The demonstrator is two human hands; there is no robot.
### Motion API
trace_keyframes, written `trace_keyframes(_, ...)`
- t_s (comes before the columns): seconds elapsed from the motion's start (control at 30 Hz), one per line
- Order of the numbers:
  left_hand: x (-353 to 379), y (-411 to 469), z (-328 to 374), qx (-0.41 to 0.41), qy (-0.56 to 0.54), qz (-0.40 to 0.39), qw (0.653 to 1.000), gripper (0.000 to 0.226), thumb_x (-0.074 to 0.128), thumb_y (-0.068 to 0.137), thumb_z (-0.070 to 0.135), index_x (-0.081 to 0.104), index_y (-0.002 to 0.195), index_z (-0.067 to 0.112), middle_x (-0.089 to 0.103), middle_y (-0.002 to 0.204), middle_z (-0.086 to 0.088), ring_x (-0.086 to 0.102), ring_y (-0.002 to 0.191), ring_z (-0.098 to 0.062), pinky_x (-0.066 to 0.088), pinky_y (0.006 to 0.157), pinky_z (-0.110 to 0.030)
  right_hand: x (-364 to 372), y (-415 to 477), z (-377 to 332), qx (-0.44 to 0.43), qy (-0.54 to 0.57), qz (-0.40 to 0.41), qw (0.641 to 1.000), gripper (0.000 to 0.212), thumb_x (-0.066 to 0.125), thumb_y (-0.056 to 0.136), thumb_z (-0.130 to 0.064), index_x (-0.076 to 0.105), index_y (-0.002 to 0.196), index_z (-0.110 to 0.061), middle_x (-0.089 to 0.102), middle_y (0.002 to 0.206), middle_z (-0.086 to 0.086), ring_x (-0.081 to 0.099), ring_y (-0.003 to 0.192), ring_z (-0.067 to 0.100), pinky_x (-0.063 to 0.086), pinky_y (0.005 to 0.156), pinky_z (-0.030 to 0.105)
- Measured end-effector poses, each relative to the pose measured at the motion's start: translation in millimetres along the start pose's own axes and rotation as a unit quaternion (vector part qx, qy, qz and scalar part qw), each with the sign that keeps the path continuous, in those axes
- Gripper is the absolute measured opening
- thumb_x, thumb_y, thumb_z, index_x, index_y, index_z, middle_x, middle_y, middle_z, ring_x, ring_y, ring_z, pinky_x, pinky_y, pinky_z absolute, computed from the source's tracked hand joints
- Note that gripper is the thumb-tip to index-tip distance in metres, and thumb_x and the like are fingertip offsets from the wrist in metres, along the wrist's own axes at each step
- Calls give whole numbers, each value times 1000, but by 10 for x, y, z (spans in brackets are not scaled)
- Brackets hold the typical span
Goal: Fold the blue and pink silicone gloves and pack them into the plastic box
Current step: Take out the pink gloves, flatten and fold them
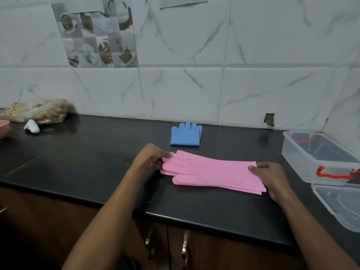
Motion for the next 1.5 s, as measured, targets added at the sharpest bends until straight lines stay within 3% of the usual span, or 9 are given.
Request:
trace_keyframes(0.2, -24, -5, 5, 1, -1, -20, 1000, 13, 71, 82, -4, 68, 93, -10, 69, 83, -18, 67, 72, -26, 60, 71, -39, 48, -27, -22, -21, -59, 35, 997, 36, 74, 84, -10, 64, 117, -2, 70, 104, 14, 68, 90, 30, 57, 82, 41)
trace_keyframes(0.57, 17, -28, 15, 32, 84, 46, 995, 14, 66, 90, 3, 71, 101, -3, 68, 87, -11, 62, 71, -19, 50, 38, -23, 82, -91, -91, -46, -109, 56, 991, 34, 72, 86, -11, 64, 118, -2, 69, 109, 15, 65, 97, 30, 53, 90, 43)
trace_keyframes(0.77, -20, -4, 10, 52, 118, 55, 990, 5, 73, 84, 2, 71, 88, 3, 67, 85, -14, 65, 67, -23, 51, 39, -23, 51, -130, -87, -27, -99, 33, 994, 43, 75, 83, -7, 60, 123, -2, 69, 106, 15, 68, 96, 31, 56, 89, 48)
trace_keyframes(1.0, -23, -21, 23, 90, 327, 120, 933, 14, 70, 79, 13, 70, 91, 5, 70, 94, -15, 65, 77, -24, 57, 71, -39, 33, -163, -87, -31, -116, 67, 991, 54, 78, 79, -12, 57, 127, -1, 69, 92, 9, 66, 87, 25, 51, 80, 33)
trace_keyframes(1.1, 100, -194, 259, 242, 387, 201, 867, 20, 57, 91, 16, 69, 107, 11, 60, 113, -9, 62, 96, -27, 47, 74, -35, 18, -212, -181, -50, -136, 97, 985, 52, 76, 81, -16, 57, 126, 1, 71, 89, 11, 63, 85, 23, 45, 82, 27)
trace_keyframes(1.2, 655, -488, 431, 418, 374, 32, 827, 23, 53, 98, 20, 71, 112, 15, 61, 126, 0, 61, 112, -20, 47, 93, -31, -63, -362, -310, -73, -225, 172, 956, 36, 66, 88, -28, 61, 116, -4, 70, 93, 11, 64, 87, 28, 42, 73, 28)
trace_keyframes(1.3, 1285, -682, 270, 448, 446, -141, 762, 38, 43, 103, 33, 59, 134, 18, 44, 152, 0, 40, 139, -15, 24, 117, -34, -125, -517, -323, -41, -303, 197, 931, 24, 59, 93, -31, 56, 83, -10, 63, 80, 8, 53, 63, 19, 35, 57, 25)
trace_keyframes(1.4, 1568, -676, 12, 444, 504, -169, 721, 48, 31, 105, 40, 43, 147, 21, 30, 160, 0, 21, 149, -17, 13, 122, -40, -88, -608, -304, -2, -352, 164, 922, 36, 58, 94, -35, 42, 69, -14, 51, 71, 1, 45, 56, 13, 27, 48, 23)
trace_keyframes(1.5, 1567, -622, -118, 452, 492, -158, 727, 52, 27, 105, 43, 28, 154, 25, 20, 163, 4, 9, 152, -15, 6, 124, -39, 49, -649, -385, 13, -393, 110, 913, 29, 62, 90, -39, 49, 86, -13, 62, 95, 7, 56, 77, 25, 37, 63, 28)
Point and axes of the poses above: each hand's wrist, its own y-axis towards the middle knuckle, its own x-axis out of the palm, z = x × y, the point moved 4 cm from there along y, towards the middle knuckle
